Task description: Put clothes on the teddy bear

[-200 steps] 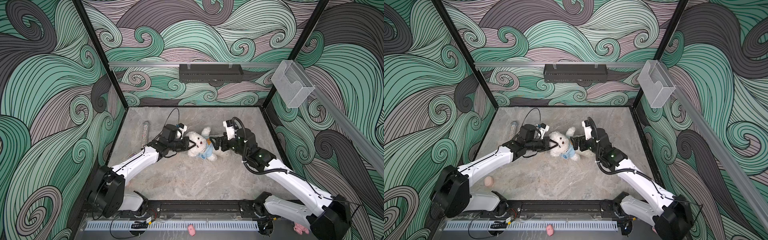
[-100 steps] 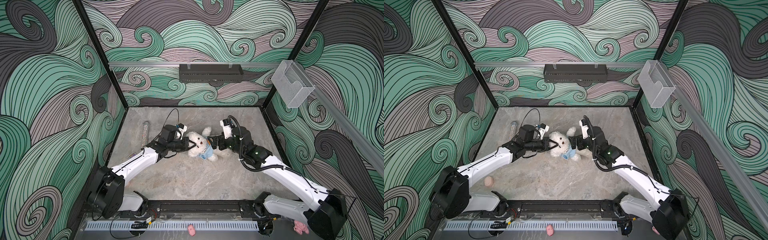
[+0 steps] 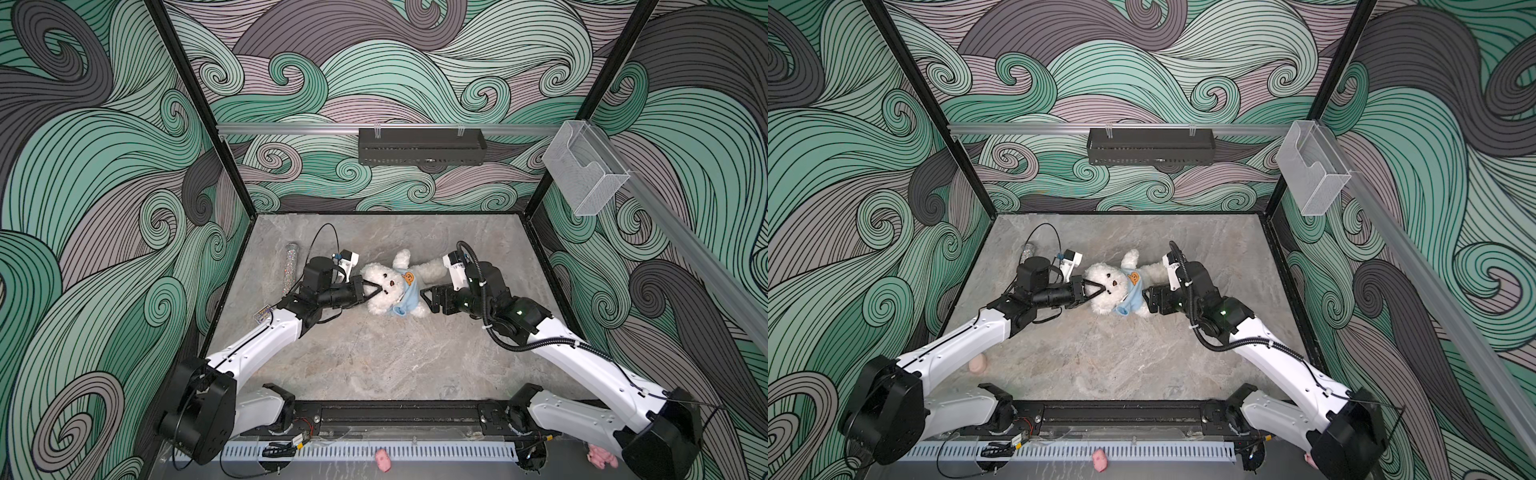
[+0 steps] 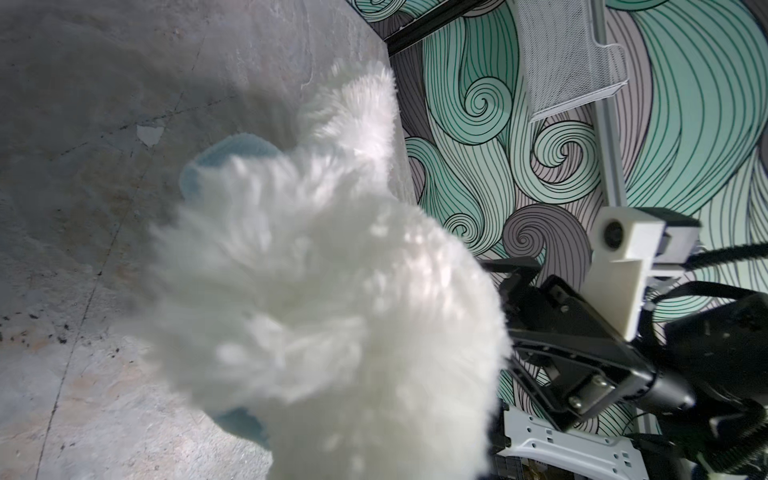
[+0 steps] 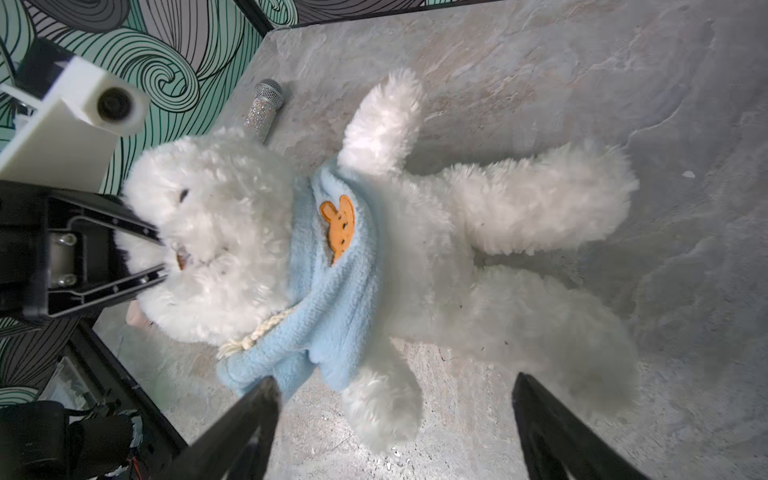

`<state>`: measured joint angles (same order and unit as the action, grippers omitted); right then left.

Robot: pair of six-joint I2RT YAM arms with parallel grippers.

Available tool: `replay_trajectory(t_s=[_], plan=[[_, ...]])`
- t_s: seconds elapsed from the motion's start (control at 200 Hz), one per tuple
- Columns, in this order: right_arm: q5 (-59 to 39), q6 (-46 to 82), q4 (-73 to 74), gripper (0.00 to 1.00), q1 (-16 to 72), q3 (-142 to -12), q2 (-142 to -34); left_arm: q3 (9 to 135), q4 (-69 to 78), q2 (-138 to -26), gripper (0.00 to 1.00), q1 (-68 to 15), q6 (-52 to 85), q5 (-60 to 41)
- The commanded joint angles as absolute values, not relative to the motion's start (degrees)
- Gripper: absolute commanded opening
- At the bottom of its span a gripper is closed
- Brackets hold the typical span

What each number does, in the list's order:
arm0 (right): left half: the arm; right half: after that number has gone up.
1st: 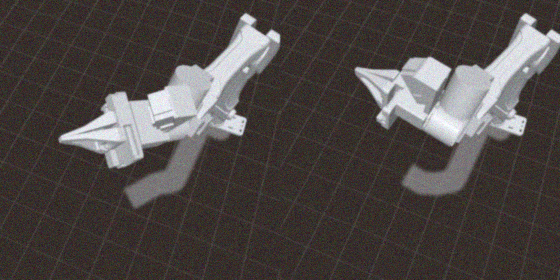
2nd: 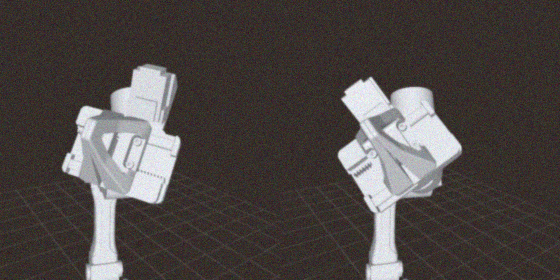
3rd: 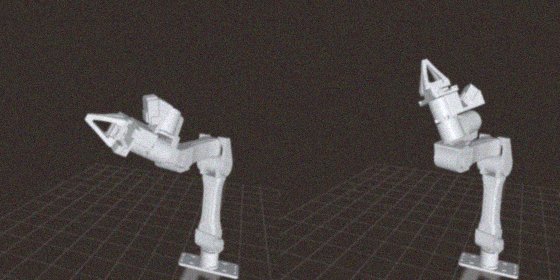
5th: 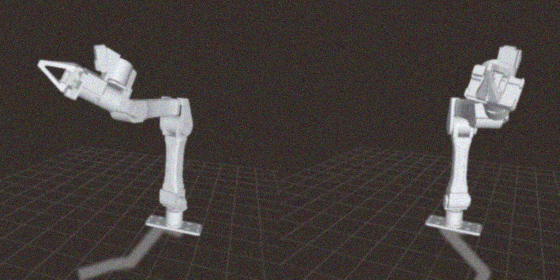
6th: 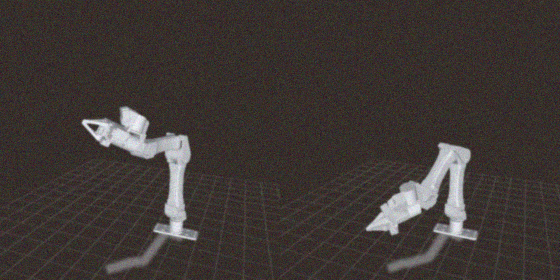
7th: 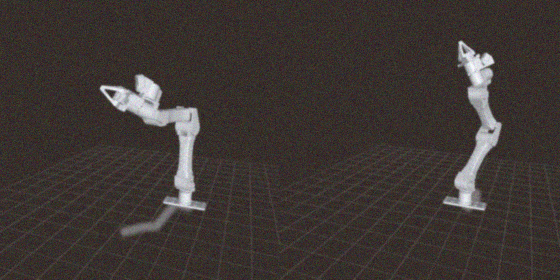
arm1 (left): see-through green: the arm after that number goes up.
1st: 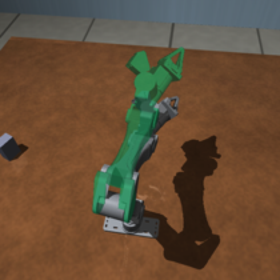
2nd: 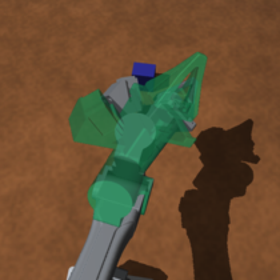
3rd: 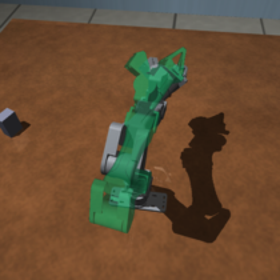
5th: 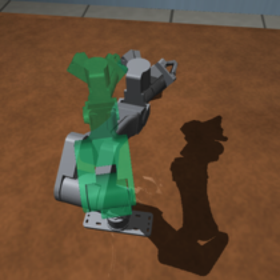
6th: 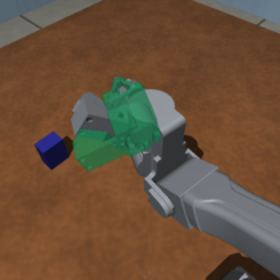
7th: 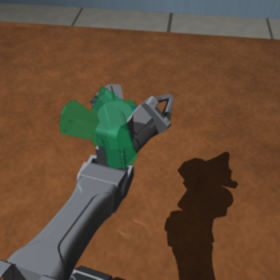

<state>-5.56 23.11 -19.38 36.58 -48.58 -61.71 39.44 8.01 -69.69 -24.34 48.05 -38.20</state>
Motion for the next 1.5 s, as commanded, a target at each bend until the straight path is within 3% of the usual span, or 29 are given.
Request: replay_trajectory(t_s=[0.0, 0.065, 0.215, 0.375, 0.565, 0.991, 1.071, 1.286, 1.496], plan=[[-11.8, 29.9, -16.2, 0.75, 38.6, -47.4, -62.6, 38.4, 12.9, -69.3, 0.00, -24.2, 51.8, -39.9], [-7.8, 29.7, -15.8, 0.64, 42.8, -47.2, -62.5, 38.1, 14.7, -70.1, 0.00, -24.5, 54.9, -40.2], [0.2, 26.1, -16.5, 0.55, 46.2, -45.1, -62.3, 39.1, 13.1, -70.3, 0.00, -24.8, 55.8, -41.4], [-7.1, 26.3, -13.7, 0.40, 41.8, -42.7, -61.7, 40.3, 9.3, -69.9, 0.00, -24.7, 54.4, -42.2], [-11.7, 28.7, -8.2, 0.38, 40.1, -41.6, -63.2, 40.4, 9.0, -70.0, 0.00, -24.8, 53.8, -42.2], [-12.1, 29.4, -6.4, 0.34, 39.8, -42.5, -68.5, 41.2, 7.7, -69.7, 0.00, -24.9, 52.5, -42.7], [-13.3, 30.6, -4.6, 0.28, 39.8, -41.6, -69.0, 41.2, 7.7, -69.6, 0.00, -24.9, 52.4, -42.6], [-11.0, 31.3, -5.1, 0.00, 39.8, -41.6, -68.4, 41.8, 5.1, -69.8, 0.00, -25.1, 51.4, -40.9], [3.6, 31.7, -18.7, 0.00, 39.5, -42.5, -65.9, 39.9, -1.5, -64.9, 0.00, -25.0, 55.9, -27.3]])
